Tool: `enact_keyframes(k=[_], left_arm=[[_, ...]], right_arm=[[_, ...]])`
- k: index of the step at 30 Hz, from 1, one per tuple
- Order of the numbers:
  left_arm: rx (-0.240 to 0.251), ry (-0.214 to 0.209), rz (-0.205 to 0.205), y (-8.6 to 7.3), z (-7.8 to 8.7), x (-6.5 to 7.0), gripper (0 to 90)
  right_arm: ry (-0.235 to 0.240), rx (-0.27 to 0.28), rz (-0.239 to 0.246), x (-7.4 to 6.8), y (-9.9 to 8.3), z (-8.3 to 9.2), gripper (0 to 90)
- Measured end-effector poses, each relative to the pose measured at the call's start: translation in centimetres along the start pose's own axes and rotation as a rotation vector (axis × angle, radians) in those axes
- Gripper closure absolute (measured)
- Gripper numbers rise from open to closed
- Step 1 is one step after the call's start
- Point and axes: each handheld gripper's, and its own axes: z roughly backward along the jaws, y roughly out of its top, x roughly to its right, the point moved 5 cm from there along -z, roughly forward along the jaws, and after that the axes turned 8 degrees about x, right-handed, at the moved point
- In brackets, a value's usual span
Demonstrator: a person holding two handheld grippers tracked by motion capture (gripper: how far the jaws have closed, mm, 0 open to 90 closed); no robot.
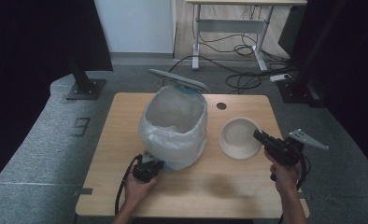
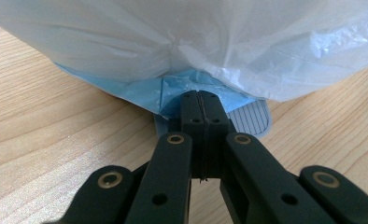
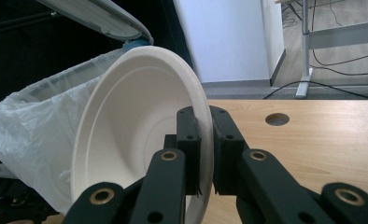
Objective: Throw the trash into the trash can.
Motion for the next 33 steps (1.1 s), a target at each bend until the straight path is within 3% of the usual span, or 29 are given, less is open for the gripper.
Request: enact_keyframes(k=[33], left_arm=[[0.001, -0.004, 0.000, 0.0, 0.0, 0.0, 90.0]], right_arm=[[0.063, 0.029, -0.025, -2.0, 1.3, -1.5, 83.0]])
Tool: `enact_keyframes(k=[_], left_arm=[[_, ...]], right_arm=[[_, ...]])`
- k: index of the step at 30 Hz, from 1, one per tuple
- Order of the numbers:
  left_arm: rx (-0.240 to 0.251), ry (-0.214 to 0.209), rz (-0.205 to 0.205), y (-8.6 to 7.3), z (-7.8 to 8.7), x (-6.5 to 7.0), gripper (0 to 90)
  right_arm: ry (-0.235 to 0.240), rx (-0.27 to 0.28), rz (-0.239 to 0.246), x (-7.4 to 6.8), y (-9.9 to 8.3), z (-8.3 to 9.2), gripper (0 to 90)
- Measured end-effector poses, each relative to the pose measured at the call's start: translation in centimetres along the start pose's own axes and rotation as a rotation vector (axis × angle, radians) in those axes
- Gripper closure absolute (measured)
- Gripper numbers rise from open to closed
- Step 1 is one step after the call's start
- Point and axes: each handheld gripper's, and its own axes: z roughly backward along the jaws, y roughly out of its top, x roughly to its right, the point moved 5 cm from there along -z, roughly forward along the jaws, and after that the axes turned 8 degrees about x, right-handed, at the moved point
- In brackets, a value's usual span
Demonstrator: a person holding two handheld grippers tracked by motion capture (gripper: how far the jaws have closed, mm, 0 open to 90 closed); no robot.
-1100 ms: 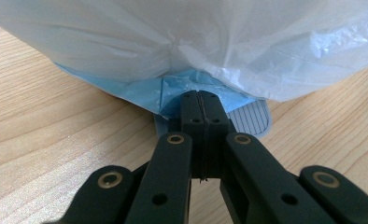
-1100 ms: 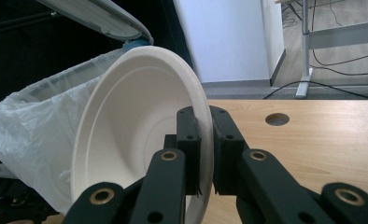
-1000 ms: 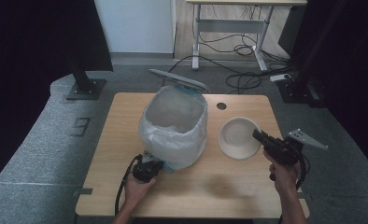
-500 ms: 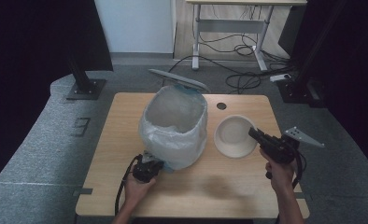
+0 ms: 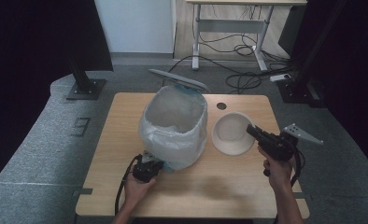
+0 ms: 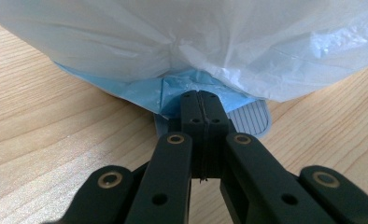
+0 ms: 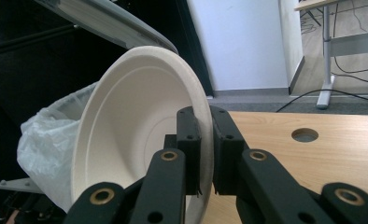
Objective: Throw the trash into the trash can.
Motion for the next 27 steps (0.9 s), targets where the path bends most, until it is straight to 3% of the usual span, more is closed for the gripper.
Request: enact_keyframes(k=[27], left_arm=[[0.002, -0.002, 0.003, 0.0, 0.0, 0.0, 90.0]], right_arm=[[0.045, 0.043, 0.026, -2.5, 3.3, -1.4, 83.1]])
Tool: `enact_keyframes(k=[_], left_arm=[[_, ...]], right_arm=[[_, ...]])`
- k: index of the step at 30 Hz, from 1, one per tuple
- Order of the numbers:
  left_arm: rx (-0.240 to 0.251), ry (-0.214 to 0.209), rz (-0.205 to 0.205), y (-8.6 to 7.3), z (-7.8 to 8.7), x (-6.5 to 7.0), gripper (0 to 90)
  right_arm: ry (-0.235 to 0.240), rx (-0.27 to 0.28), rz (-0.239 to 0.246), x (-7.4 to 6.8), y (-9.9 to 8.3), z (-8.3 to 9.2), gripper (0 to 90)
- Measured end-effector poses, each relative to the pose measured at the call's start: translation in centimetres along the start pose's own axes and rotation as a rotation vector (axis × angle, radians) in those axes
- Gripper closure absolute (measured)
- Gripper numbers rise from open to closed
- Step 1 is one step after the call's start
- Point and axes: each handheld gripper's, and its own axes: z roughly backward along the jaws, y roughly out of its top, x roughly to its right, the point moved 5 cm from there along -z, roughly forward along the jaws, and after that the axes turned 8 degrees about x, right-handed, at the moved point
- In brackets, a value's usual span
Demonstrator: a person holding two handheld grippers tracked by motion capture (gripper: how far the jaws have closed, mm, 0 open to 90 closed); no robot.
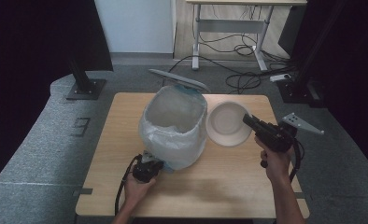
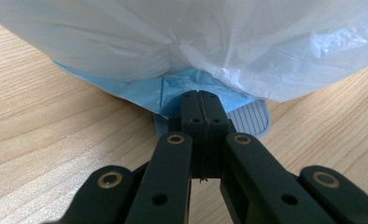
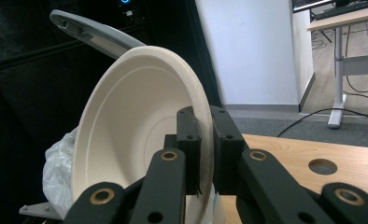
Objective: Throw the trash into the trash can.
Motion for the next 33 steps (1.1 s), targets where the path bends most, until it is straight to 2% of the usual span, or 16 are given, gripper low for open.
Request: enact_keyframes(k=[10, 33], left_arm=[[0.000, 0.000, -0.001, 0.0, 0.0, 0.0, 90.0], [0.001, 0.001, -0.002, 0.0, 0.0, 0.0, 90.0]], right_arm=[[0.006, -0.012, -0.008, -0.2, -0.2, -0.8, 83.1], [0.044, -0.013, -0.016, -1.7, 0.4, -2.4, 83.1]])
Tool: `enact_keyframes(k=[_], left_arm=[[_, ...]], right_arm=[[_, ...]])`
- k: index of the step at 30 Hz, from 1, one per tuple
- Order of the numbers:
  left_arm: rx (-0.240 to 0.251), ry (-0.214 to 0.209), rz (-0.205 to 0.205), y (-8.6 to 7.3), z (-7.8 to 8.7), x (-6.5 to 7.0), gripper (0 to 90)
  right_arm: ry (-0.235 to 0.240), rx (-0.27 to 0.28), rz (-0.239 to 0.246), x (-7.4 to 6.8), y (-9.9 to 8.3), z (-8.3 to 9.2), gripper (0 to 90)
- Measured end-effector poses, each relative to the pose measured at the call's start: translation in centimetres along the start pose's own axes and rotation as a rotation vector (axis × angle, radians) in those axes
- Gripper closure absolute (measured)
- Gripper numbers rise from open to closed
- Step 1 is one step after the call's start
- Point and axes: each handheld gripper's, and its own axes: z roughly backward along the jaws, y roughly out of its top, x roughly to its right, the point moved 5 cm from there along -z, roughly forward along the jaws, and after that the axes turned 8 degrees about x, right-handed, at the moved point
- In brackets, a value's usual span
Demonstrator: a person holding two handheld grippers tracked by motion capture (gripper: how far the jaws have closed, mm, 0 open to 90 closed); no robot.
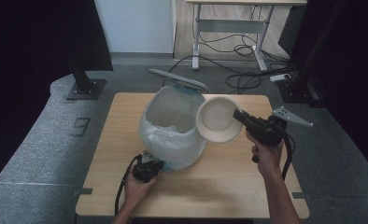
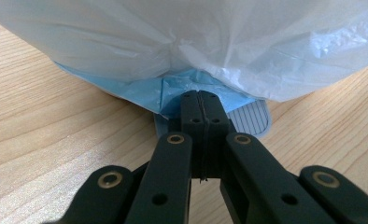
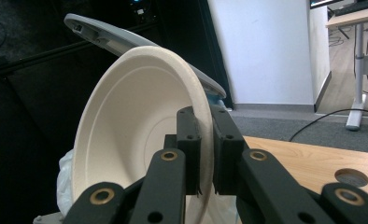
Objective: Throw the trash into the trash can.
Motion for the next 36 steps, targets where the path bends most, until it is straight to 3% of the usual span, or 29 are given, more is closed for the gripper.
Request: enact_keyframes(k=[36], left_arm=[[0.000, -0.001, 0.001, 0.0, 0.0, 0.0, 90.0]], right_arm=[[0.067, -0.048, -0.011, -2.7, -0.5, -3.6, 83.0]])
